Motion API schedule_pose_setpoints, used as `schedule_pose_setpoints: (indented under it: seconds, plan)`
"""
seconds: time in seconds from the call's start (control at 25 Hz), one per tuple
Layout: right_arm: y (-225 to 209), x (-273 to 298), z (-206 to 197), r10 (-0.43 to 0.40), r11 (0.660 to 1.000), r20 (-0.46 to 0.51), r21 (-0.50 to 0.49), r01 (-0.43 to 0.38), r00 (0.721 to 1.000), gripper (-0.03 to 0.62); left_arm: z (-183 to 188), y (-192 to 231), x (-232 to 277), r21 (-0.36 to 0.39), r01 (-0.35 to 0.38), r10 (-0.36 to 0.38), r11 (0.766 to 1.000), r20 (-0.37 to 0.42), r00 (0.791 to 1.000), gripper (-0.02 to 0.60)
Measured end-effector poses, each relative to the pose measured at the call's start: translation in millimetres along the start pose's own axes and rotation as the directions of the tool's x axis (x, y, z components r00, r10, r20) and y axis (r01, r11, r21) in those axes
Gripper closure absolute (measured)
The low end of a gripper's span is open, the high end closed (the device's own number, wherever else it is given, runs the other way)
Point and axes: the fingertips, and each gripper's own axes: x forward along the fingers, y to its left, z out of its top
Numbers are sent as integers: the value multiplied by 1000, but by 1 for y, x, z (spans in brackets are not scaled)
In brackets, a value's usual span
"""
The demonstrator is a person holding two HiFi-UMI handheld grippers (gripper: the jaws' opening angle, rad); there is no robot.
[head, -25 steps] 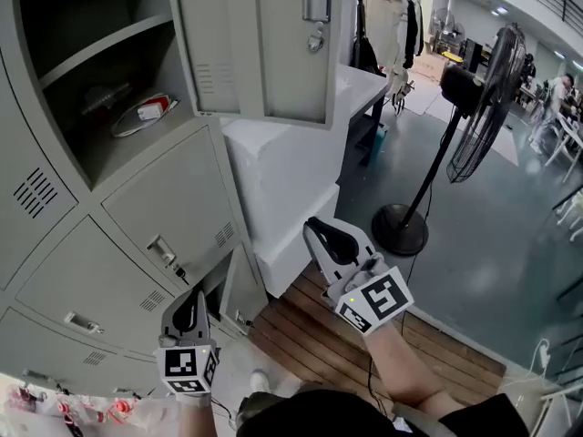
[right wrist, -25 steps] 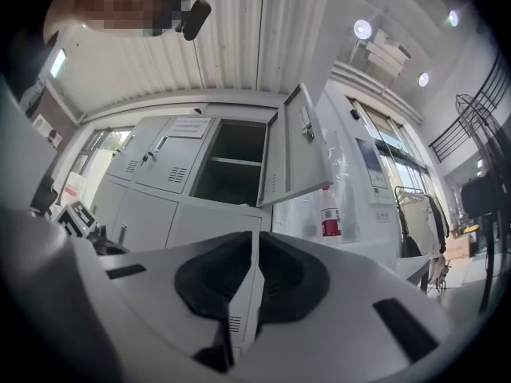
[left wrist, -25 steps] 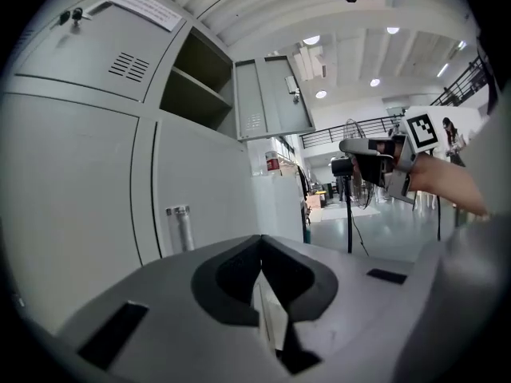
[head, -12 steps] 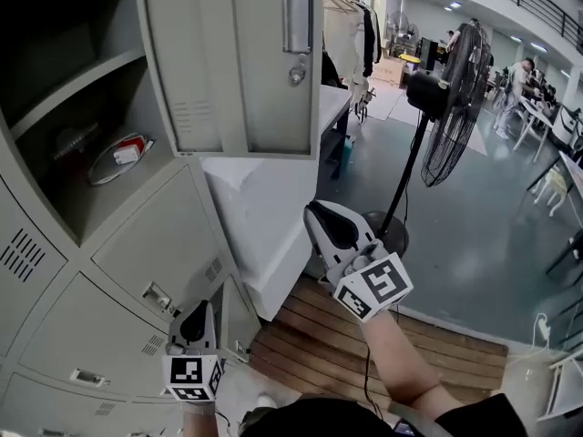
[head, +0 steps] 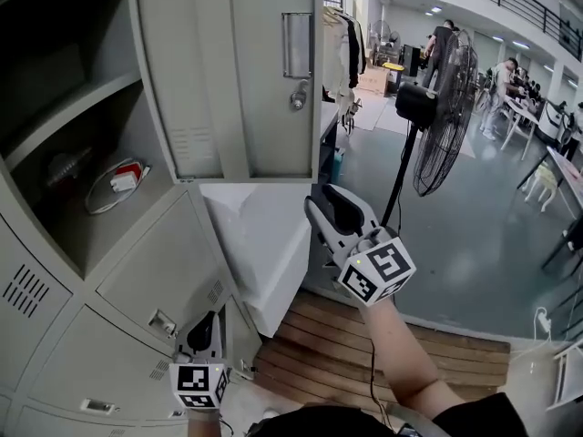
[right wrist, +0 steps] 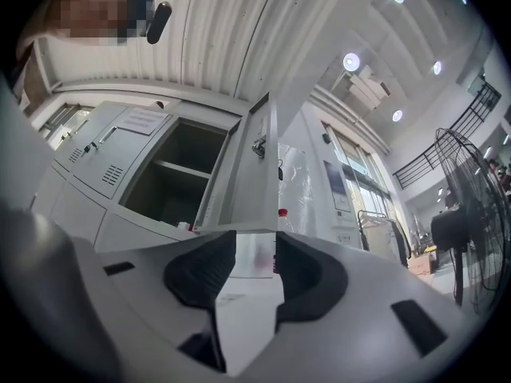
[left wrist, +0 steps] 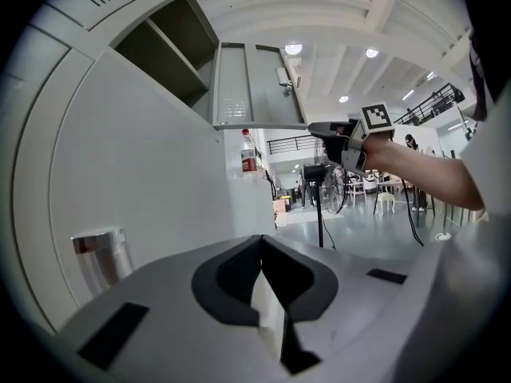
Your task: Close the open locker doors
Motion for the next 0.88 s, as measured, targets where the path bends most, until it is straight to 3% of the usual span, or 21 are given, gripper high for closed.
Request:
schedule_pose_setpoints:
  seconds: [0.28, 0.88]
  plan:
    - [-4, 17, 0, -3, 1000, -5, 3, 3, 1000, 379, 2, 11, 7, 4, 9, -9, 1000, 16, 1000, 574]
    - [8, 14, 18, 46, 999, 26, -7, -46, 999, 407, -1, 3, 0, 2, -2, 2, 1000, 18, 1000, 574]
